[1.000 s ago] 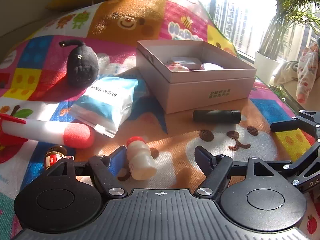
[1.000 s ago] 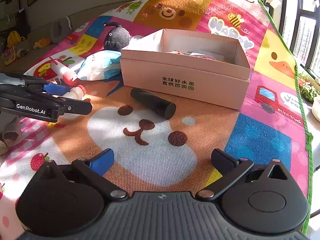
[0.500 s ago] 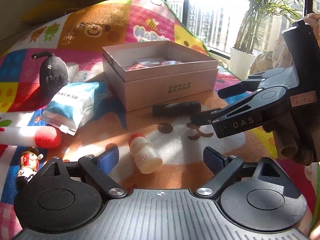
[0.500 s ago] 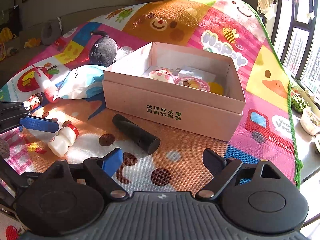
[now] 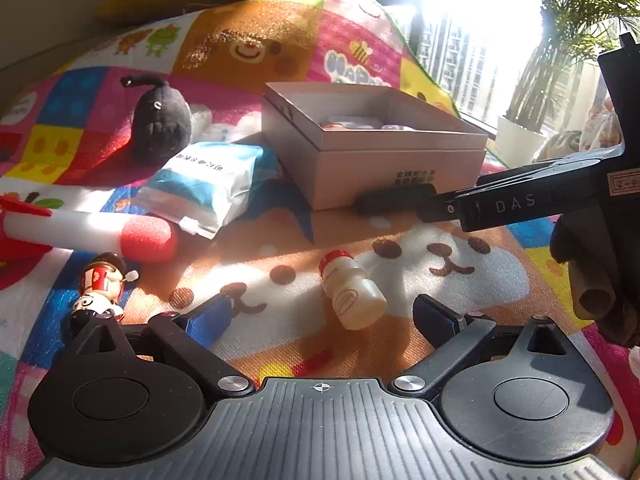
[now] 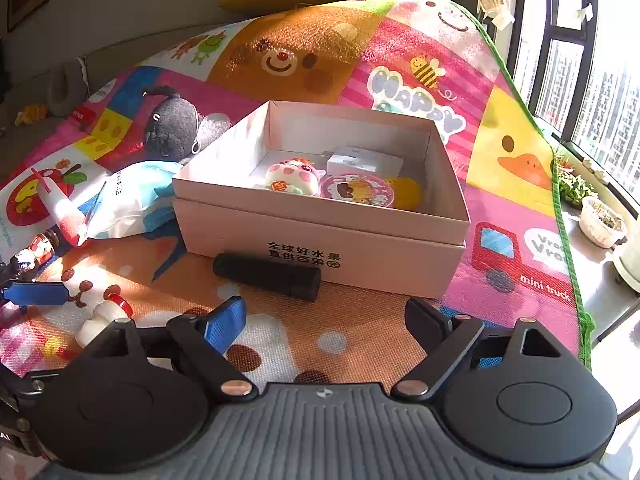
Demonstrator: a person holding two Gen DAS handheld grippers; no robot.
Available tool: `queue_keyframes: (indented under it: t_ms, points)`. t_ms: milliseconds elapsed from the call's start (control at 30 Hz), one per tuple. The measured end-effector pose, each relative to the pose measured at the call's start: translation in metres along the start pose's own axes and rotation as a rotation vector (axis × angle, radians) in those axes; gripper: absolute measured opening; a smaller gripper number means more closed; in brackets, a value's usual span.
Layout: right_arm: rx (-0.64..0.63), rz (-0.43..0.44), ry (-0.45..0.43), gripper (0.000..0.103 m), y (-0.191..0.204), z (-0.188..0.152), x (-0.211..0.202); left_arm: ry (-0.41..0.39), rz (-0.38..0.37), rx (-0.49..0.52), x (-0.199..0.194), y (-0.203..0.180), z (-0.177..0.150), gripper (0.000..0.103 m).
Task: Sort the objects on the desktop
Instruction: 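Close the right tool around the black cylinder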
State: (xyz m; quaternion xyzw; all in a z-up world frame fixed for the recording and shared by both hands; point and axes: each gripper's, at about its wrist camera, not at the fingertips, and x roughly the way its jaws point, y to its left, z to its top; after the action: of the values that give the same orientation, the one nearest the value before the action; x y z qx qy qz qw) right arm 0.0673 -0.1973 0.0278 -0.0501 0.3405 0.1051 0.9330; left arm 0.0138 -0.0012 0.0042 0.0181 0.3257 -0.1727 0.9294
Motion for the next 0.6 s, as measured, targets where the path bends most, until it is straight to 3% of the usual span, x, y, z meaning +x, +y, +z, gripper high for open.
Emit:
queue_keyframes:
  t_ms: [233,333,600]
  points:
    - [0.058,0.001,0.039,0.087,0.032,0.018,0.036,-0.024,0.003,-0.008,-0.004,0.001,-0.002,0.1]
    - [0.062,-0.012,0.064,0.078,0.035,0.019,0.048,-0.024,0.003,-0.012,-0.004,0.002,-0.002,0.1]
    - [0.035,-0.012,0.071,0.075,0.014,-0.006,0.014,0.0,0.041,0.029,0.0,-0.006,0.0,0.1]
